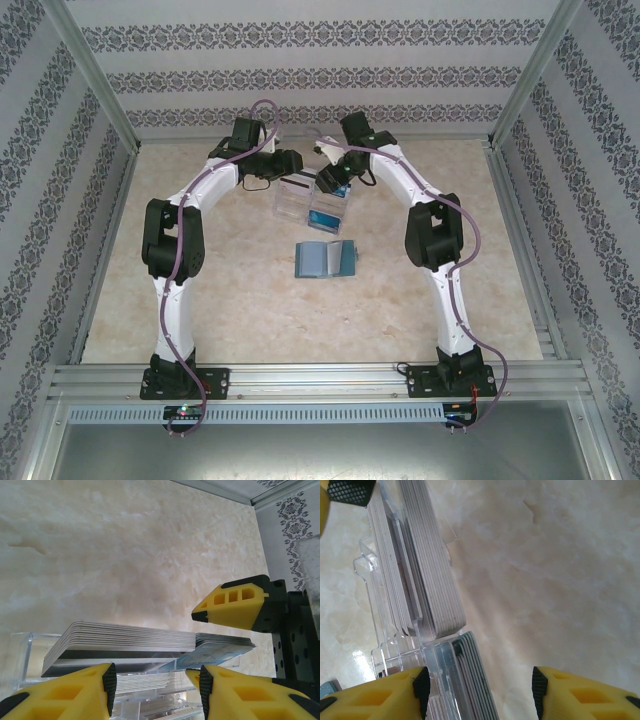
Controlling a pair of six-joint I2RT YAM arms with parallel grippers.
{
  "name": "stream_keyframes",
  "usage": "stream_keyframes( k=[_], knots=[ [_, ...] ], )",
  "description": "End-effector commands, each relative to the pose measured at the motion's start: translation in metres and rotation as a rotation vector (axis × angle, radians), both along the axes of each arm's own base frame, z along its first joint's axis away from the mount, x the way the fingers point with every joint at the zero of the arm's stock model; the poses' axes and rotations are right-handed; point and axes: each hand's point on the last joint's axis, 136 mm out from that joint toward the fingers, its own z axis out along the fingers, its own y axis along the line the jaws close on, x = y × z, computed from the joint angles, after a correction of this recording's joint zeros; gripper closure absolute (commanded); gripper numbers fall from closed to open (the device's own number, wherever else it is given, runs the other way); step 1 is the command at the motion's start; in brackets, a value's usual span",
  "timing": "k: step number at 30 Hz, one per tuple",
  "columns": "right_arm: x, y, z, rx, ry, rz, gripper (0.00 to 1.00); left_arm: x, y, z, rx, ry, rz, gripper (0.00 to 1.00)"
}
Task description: Put the credit cards into the card holder
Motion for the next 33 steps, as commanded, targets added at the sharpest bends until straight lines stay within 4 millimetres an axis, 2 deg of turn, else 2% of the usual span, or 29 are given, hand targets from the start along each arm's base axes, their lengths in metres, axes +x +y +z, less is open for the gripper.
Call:
stream_keyframes(
  k=[1,13,33],
  knots=[
    [0.008,-0.003,0.044,0.045,-0.083,-0.020,0.42,-0.003,0.000,-0.001,-0.012,0.017,-0.004,0.50],
    [0.012,-0.007,0.043,0.044,-0.080,-0.035,0.51,-0.003,0.001,-0.002,-0.010,0.018,-0.004,0.50],
    [0.019,-0.016,0.062,0.056,-0.123,-0.071,0.52,-0.004,0.001,-0.003,-0.007,0.022,-0.006,0.50]
  ],
)
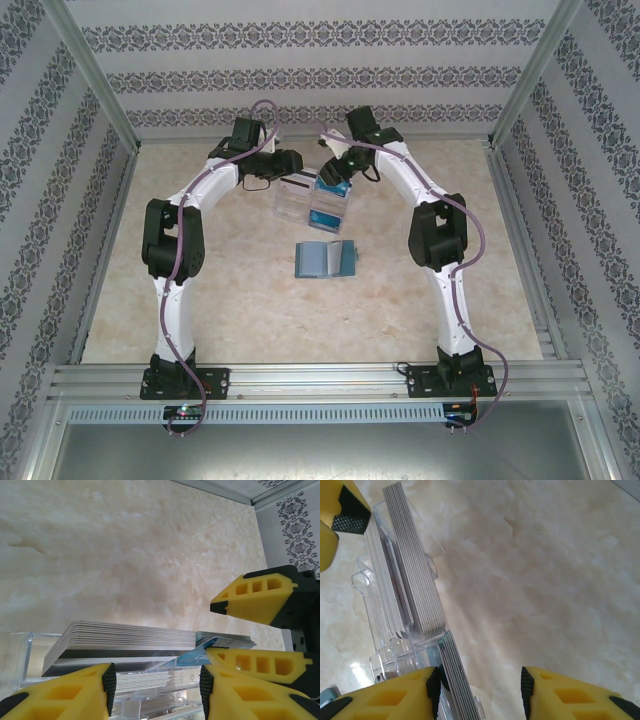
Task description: Put the credit cards into the card holder
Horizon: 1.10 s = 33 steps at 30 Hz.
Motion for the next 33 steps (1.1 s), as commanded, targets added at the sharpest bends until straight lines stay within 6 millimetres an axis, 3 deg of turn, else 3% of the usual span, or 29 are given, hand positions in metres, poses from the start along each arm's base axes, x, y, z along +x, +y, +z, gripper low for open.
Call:
stream_keyframes(
  k=[1,8,14,33],
  knots=[
    [0.009,-0.006,0.045,0.032,-0.091,-0.029,0.52,-0.005,0.000,-0.003,-0.007,0.023,-0.007,0.50],
    [0.008,-0.003,0.046,0.046,-0.083,-0.018,0.59,-0.004,0.000,-0.001,-0.008,0.019,-0.008,0.50],
    [0.007,-0.003,0.045,0.047,-0.082,-0.017,0.72,-0.004,0.000,-0.002,-0.008,0.020,-0.009,0.50],
    [-0.002,-0.002,0.068,0.095,-0.090,-0.001,0.90,-0.006,0.000,-0.003,-0.013,0.030,-0.011,0.50]
  ],
)
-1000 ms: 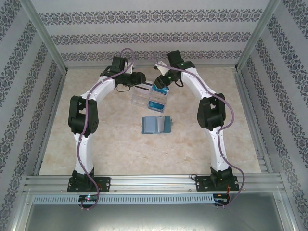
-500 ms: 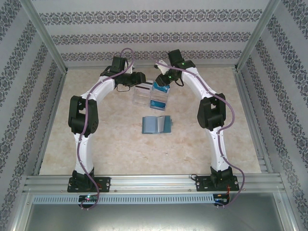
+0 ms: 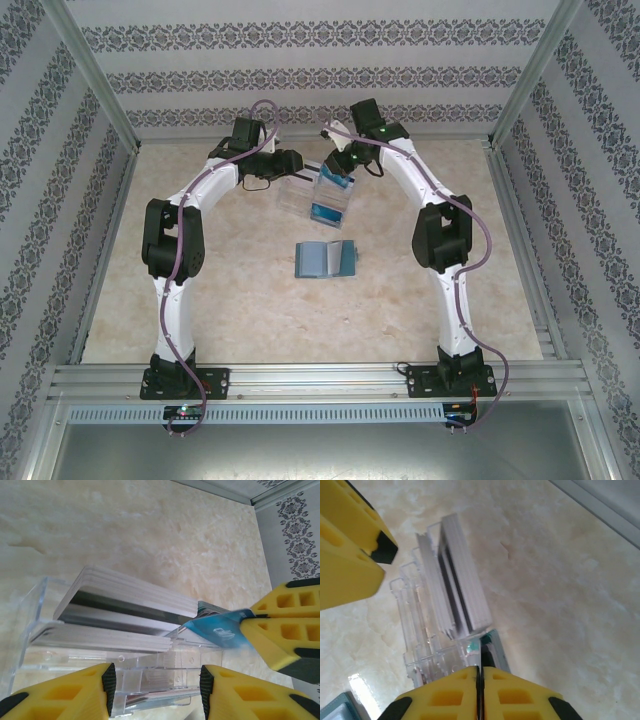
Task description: Put the credit cards into the card holder
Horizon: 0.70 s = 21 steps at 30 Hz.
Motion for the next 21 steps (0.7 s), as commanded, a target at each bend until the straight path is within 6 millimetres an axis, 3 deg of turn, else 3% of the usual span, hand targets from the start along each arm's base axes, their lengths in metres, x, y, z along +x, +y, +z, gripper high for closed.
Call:
stream_keyframes(
  k=[1,7,13,17,21],
  knots=[
    [-0.004,-0.002,0.038,0.056,-0.039,0.005,0.90,-0.007,0.000,-0.004,-0.013,0.032,-0.012,0.50],
    [-0.004,-0.003,0.047,0.138,-0.006,0.006,0.93,-0.007,0.000,-0.003,-0.016,0.030,-0.013,0.50],
    [-0.012,-0.003,0.082,0.333,0.055,0.006,0.94,-0.011,-0.002,0.011,-0.042,0.008,-0.019,0.50],
    [-0.034,-0.002,0.105,0.460,0.121,-0.022,0.96,-0.023,-0.003,0.028,-0.093,-0.035,-0.022,0.50],
    [-0.071,-0.005,0.109,0.590,0.223,-0.097,0.97,-0.047,0.000,0.029,-0.137,-0.045,-0.002,0.50]
  ],
)
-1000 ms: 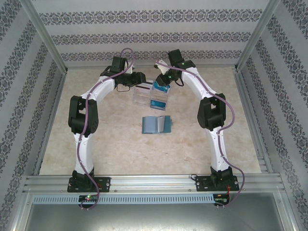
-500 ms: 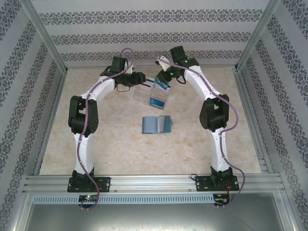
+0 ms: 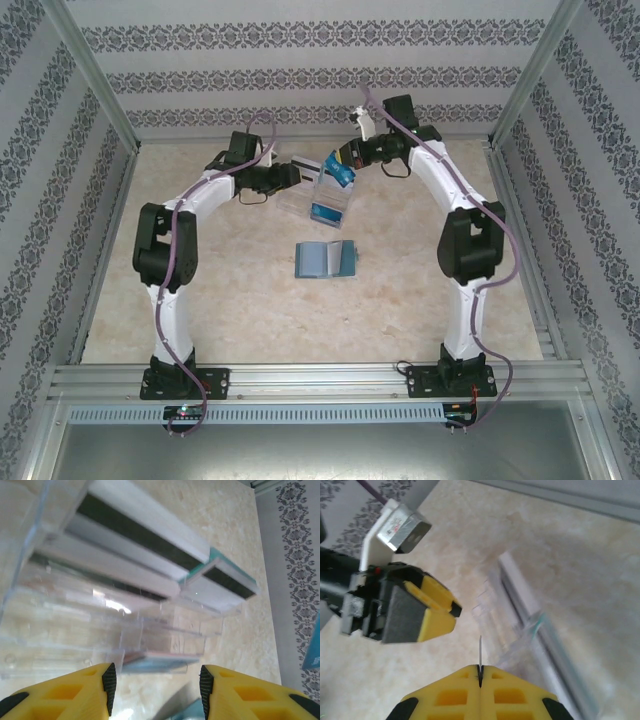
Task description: Put the credit cards into the card holder
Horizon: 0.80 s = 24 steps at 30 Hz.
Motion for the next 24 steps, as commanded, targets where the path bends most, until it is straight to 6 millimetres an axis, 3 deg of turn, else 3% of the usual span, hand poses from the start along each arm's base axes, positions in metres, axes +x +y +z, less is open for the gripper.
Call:
stream_keyframes(
  k=[1,2,5,9,14,24],
  knots=[
    [-0.036,0.009,0.039,0.193,0.052,-0.026,0.97,-0.014,0.000,0.040,-0.087,-0.106,0.011,0.50],
    [-0.046,0.008,0.037,0.198,0.074,-0.058,0.97,-0.022,0.003,0.036,-0.082,-0.102,0.018,0.50],
    [-0.080,0.010,0.001,0.214,0.189,-0.140,0.98,-0.047,0.009,0.021,-0.052,-0.085,0.028,0.51],
    [-0.119,0.015,-0.066,0.225,0.333,-0.286,1.00,-0.082,0.009,-0.003,-0.028,-0.009,0.005,0.51],
    [-0.150,0.024,-0.124,0.258,0.404,-0.366,1.00,-0.119,0.001,-0.036,0.026,0.091,-0.059,0.52],
    [-0.159,0.008,-0.151,0.267,0.386,-0.440,1.00,-0.149,-0.017,-0.080,0.052,0.204,-0.109,0.52]
  ],
)
